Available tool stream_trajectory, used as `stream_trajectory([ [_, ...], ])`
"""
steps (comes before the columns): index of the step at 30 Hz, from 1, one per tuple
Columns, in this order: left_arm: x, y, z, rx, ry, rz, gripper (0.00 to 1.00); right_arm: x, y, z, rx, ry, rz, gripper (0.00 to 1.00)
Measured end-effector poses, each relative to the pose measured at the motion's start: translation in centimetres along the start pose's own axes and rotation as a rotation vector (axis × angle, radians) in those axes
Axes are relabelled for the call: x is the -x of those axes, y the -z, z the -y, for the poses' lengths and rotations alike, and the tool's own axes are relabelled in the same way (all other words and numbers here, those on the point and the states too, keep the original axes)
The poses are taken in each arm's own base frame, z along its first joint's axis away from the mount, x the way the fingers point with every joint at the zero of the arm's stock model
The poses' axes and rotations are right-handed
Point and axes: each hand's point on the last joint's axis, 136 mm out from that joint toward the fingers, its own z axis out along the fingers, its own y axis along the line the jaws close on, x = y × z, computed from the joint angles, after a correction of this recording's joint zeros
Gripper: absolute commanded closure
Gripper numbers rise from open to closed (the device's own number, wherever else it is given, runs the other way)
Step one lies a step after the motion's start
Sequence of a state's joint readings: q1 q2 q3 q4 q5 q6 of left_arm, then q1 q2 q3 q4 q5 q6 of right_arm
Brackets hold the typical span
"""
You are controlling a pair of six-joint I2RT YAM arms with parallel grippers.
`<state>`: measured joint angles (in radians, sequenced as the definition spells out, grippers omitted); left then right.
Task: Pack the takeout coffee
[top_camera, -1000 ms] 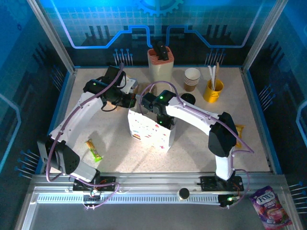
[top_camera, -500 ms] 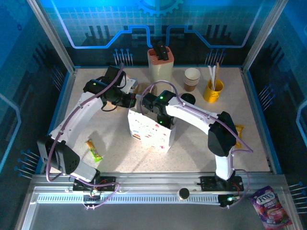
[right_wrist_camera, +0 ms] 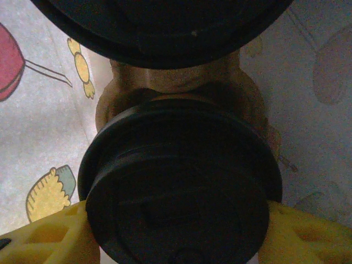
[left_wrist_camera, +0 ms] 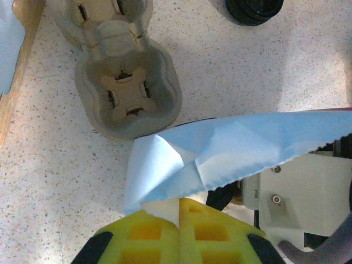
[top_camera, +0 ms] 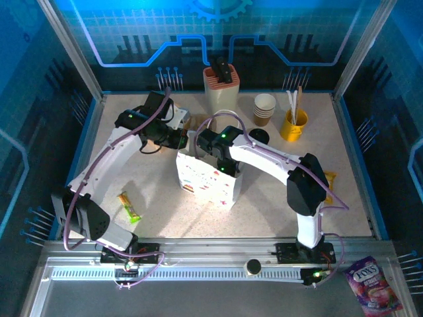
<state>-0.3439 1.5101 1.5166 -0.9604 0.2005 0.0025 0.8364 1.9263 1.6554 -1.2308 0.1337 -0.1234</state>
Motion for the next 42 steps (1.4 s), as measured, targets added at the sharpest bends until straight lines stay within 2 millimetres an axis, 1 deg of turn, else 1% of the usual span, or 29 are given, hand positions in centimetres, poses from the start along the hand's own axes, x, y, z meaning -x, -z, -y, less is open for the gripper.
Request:
stream_trajectory([
  [4,0.0,0.0,0.0,0.0,0.0,0.0,1.0,0.1,0.5,0.0,0.001,-0.001,0.015,0.39],
  [6,0.0,0.1,0.0,0.0,-0.001,0.002,1.0,0.2,0.6,-0.1,0.004,-0.003,0.016,0.3],
  [8,0.0,0.2,0.1,0.0,-0.001,0.005,1.0,0.3,0.7,-0.3,0.009,-0.005,0.019,0.23],
  [11,0.0,0.3,0.1,0.0,-0.003,0.009,1.0,0.4,0.8,-0.7,0.01,-0.003,0.021,0.18],
  [15,-0.1,0.4,0.1,0.0,-0.003,0.01,1.0,0.6,1.2,-0.9,0.009,-0.001,0.027,0.14],
  [22,-0.2,0.6,0.2,-0.001,-0.004,0.014,1.0,0.9,2.2,-1.3,0.016,-0.003,0.05,0.1],
  [33,-0.2,0.8,0.2,-0.001,-0.006,0.019,1.0,1.5,6.0,-1.8,0.041,-0.005,0.17,0.08],
  [42,-0.2,1.2,0.3,-0.002,-0.009,0.029,1.0,1.9,6.7,-2.0,0.052,-0.01,0.198,0.09],
])
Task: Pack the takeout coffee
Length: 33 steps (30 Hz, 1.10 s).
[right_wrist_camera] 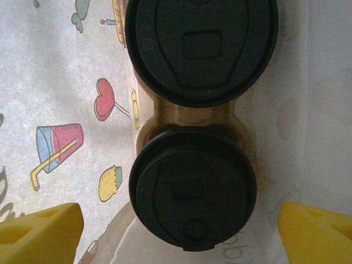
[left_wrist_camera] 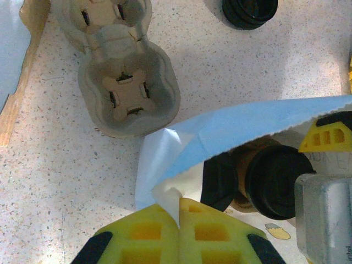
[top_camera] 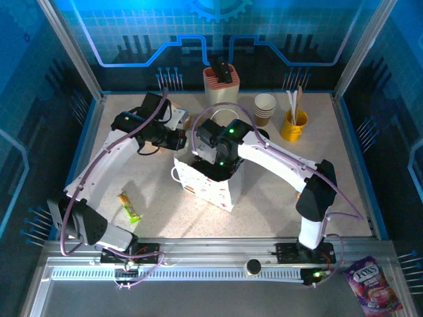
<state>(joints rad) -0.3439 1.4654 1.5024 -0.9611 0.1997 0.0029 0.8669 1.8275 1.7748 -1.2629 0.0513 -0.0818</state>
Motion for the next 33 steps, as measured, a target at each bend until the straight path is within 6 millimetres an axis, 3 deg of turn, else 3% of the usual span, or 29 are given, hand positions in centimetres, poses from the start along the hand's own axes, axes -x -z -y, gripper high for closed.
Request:
stream_trajectory([
  [16,0.0,0.7,0.2,-0.001,-0.004,0.014,1.0,1.4,2.0,-0.3,-0.011,0.007,0.069,0.1],
  [30,0.0,0.7,0.2,-0.001,-0.004,0.015,1.0,2.6,7.3,-1.3,0.021,0.0,0.266,0.12],
  [33,0.1,0.7,0.2,-0.001,-0.005,0.018,0.99,3.2,9.2,-1.9,0.051,0.001,0.348,0.13],
])
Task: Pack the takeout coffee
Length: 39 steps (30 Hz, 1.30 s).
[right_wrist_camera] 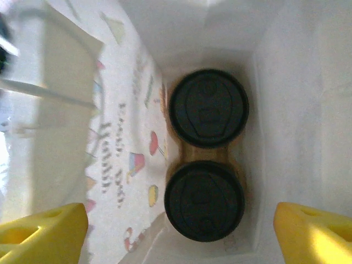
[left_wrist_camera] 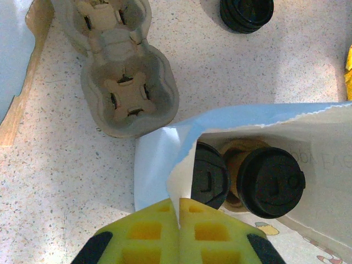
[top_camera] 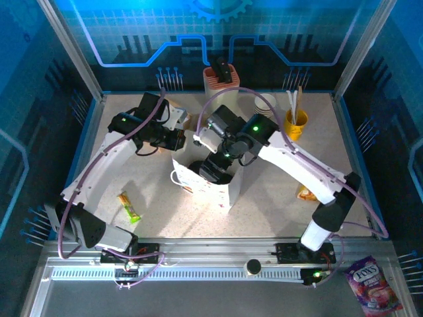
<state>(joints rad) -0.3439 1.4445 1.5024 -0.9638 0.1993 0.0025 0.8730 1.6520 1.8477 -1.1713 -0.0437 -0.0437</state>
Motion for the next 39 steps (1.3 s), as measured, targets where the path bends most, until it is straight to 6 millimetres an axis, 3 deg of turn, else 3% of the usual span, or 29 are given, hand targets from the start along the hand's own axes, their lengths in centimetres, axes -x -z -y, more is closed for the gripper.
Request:
stream_trajectory([
  [4,0.0,0.0,0.0,-0.001,0.002,0.001,0.87,2.0,4.5,-0.1,0.03,-0.024,0.184,0.14],
  [8,0.1,0.0,0.1,-0.006,0.006,0.003,0.65,2.4,10.5,2.8,-0.016,-0.121,0.406,0.14],
  [12,0.3,0.2,0.3,-0.016,0.017,0.031,0.43,0.1,15.0,9.3,-0.181,-0.326,0.55,0.15],
  [16,0.9,1.6,0.7,-0.029,0.019,0.117,0.28,-4.0,16.6,17.3,-0.388,-0.575,0.575,0.18],
  [21,2.1,4.8,1.5,-0.044,0.008,0.272,0.24,-8.7,15.0,26.0,-0.553,-0.811,0.49,0.23],
  [26,3.2,6.3,1.8,-0.054,0.009,0.346,0.23,-12.1,10.4,32.9,-0.661,-0.915,0.347,0.27],
  [32,3.3,6.1,1.8,-0.055,0.037,0.33,0.21,-13.2,6.0,38.3,-0.725,-0.914,0.243,0.28],
  [39,4.7,7.6,0.8,0.003,0.054,0.382,0.21,-13.1,3.1,41.6,-0.742,-0.87,0.207,0.29],
])
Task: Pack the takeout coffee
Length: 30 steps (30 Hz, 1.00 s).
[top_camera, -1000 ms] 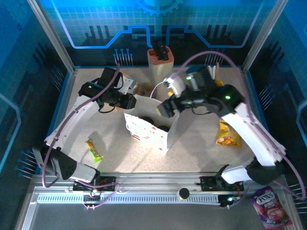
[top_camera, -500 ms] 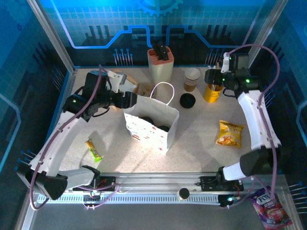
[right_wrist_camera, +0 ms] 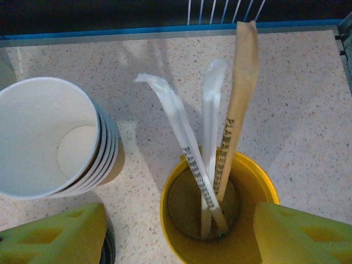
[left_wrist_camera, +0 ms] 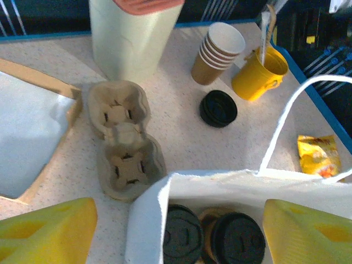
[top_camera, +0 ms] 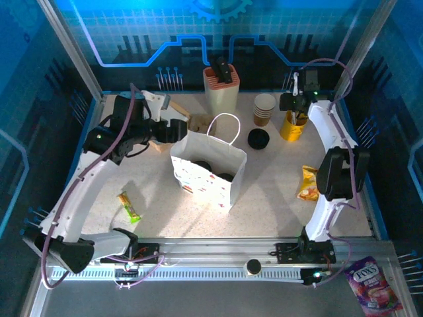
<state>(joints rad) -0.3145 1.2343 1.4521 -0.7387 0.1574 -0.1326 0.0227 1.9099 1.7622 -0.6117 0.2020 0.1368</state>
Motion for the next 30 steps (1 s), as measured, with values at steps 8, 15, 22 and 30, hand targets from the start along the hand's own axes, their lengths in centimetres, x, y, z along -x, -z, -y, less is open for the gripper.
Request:
stream_trajectory([
  [8,0.0,-1.0,-2.9,0.114,-0.001,0.052,0.21,0.5,-2.8,-0.2,-0.008,0.048,-0.017,0.35],
  [15,-0.9,-1.8,-4.3,0.152,0.011,0.044,0.21,1.1,-3.4,0.2,-0.035,0.083,-0.011,0.44],
  [22,-0.4,-1.7,-4.3,0.148,0.007,0.065,0.21,1.0,-4.5,0.1,-0.038,0.108,-0.027,0.61],
  [30,-0.4,-1.7,-4.3,0.148,0.006,0.064,0.21,1.1,-4.5,0.1,-0.037,0.119,-0.033,0.79],
])
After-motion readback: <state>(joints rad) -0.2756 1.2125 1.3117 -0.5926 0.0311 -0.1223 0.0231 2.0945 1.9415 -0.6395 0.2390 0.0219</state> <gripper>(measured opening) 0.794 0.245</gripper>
